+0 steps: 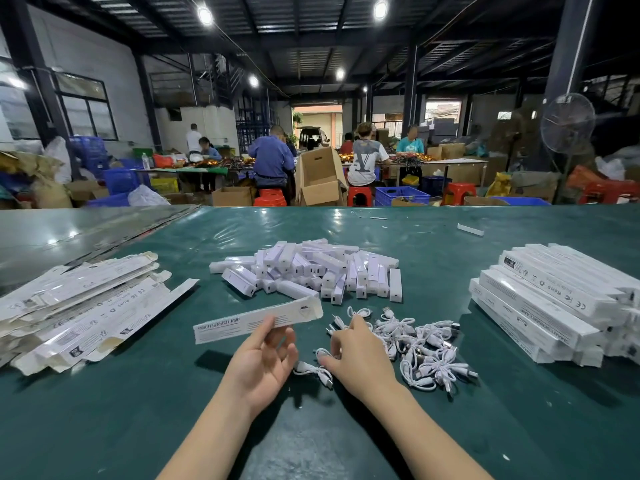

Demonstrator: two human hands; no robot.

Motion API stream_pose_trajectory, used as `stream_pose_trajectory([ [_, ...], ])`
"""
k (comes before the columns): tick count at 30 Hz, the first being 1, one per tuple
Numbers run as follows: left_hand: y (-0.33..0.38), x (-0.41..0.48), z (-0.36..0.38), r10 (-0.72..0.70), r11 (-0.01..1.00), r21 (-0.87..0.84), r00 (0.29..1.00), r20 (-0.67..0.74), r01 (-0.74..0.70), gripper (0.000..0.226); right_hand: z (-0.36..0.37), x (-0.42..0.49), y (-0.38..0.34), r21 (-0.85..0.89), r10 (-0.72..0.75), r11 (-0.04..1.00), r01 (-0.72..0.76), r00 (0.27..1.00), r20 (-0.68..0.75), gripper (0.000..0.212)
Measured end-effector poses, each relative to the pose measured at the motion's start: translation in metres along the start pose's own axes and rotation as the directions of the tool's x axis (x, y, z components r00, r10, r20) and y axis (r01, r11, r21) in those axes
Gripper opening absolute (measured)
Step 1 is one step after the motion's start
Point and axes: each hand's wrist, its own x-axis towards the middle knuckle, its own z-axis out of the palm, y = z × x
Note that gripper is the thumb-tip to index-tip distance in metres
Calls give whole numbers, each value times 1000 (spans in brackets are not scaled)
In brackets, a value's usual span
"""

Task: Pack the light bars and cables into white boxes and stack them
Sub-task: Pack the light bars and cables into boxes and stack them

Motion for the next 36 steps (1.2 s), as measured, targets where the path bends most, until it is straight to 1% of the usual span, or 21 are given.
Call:
stream_pose_trajectory([
  [2,1,2,-1,-9,1000,-23,1000,5,9,22,1,1,0,10,-7,1000,7,1000,3,27],
  [5,4,-1,-3,-27,999,-26,999,40,28,7,1,1,1,24,-13,1000,13,1000,-4,23],
  [8,8,-4,-7,-26,999,-17,997,74,28,43,0,1,0,10,-40,999,40,999,-8,22],
  [9,9,-6,-7,-45,999,-13,996,75,46,49,-1,1,0,-1,-56,998,56,998,-7,22],
  [10,10,-8,-6,-65,998,0,996,59,65,46,-1,1,0,-10,-69,998,69,998,-6,23],
  [11,10,-8,-6,-80,997,4,997,14,80,36,-2,1,-1,-17,-78,997,78,997,-6,23],
  [12,10,-8,-4,-86,996,-1,996,-28,86,33,-3,1,-1,-19,-83,996,83,997,-7,23],
  [14,10,-3,-6,-80,997,0,993,-87,81,45,-4,0,-1,-3,-82,997,82,996,-18,21],
  [15,10,-2,-7,-72,997,7,993,-95,73,45,-4,0,-1,13,-77,997,78,997,-27,19],
  [18,7,-2,-6,-75,997,24,996,-52,76,27,-3,-1,-4,63,-52,996,56,997,-51,13],
  [20,4,1,-7,-62,996,59,998,-20,63,22,-1,-1,-5,83,-48,995,54,996,-78,8],
  [22,1,3,-9,-43,995,88,999,1,43,19,1,-2,-6,91,-81,992,92,990,-118,11],
  [25,1,5,-11,-48,992,119,999,17,46,17,2,-4,-4,126,-149,977,174,971,-188,21],
  [27,3,5,-13,-67,991,114,997,35,63,9,-4,-2,-1,237,-98,957,168,954,-283,18],
  [28,4,4,-13,-76,992,104,996,46,70,9,-9,-1,0,332,-34,931,151,942,-334,14],
  [29,5,4,-13,-78,993,93,996,54,73,13,-15,-1,0,443,35,885,139,931,-363,15],
  [30,5,4,-14,-78,994,86,995,57,73,15,-21,-1,-1,566,90,813,141,929,-360,21],
  [32,6,5,-14,-68,994,88,995,70,62,17,-30,-1,-4,785,111,596,169,951,-288,34],
  [33,6,6,-15,-66,994,93,995,78,58,19,-32,-1,-5,842,84,512,172,965,-248,38],
  [34,6,5,-15,-66,993,100,994,88,57,23,-33,-1,-7,866,50,474,161,977,-209,40],
  [36,6,5,-16,-61,995,81,994,90,54,36,-31,-1,-9,866,-16,482,136,989,-146,41],
])
